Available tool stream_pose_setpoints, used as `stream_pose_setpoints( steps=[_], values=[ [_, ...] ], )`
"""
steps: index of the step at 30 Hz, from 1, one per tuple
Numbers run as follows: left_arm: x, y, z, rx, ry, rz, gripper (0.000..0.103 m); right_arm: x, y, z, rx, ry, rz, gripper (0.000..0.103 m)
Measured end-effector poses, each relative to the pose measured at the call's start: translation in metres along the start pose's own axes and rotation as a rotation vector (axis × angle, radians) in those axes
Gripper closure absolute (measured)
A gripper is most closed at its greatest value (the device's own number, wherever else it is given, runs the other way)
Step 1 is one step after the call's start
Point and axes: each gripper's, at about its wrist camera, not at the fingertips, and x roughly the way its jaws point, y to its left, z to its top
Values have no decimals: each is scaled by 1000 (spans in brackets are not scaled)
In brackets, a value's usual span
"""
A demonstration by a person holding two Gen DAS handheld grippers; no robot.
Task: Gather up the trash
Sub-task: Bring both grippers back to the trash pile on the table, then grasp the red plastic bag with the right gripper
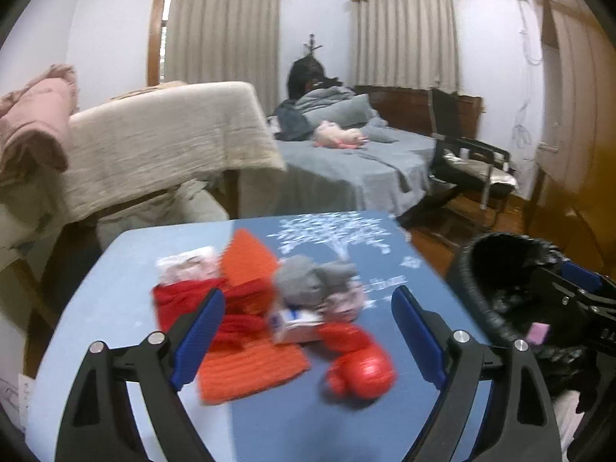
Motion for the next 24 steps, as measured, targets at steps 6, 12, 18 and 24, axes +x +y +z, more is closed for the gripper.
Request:
stream_pose_setpoints(
  steps=[6,12,18,24],
  values=[
    [1,39,-14,-17,14,72,16,21,39,-8,-43,35,62,6],
    [4,63,-26,-32,35,117,16,44,72,-18,-76,91,112,6],
    [7,77,-37,-41,53,142,16,61,97,-32,-107,145,144,6],
    [8,84,-41,-55,63,155,16,76,114,-36,-127,197,163,21]
  ],
)
